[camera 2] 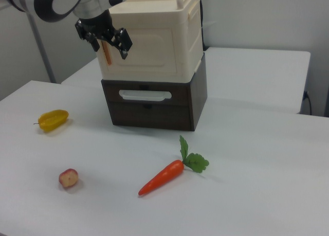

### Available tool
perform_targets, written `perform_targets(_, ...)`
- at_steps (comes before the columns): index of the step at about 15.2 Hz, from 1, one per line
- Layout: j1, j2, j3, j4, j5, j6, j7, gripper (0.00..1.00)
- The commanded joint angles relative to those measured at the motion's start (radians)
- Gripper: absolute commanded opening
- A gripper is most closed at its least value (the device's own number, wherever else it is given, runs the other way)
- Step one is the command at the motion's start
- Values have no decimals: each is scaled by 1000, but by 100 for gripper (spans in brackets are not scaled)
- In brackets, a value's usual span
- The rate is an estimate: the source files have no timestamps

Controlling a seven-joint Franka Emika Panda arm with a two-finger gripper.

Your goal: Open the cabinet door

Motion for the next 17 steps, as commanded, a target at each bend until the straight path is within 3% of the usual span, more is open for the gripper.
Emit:
perform_targets(1,11,47,18,13,20,68,-24,100)
perform_targets(5,56,82,21,13,18,199,-18,100)
perform_targets(17,97,157,21,30,15,365,-10,100)
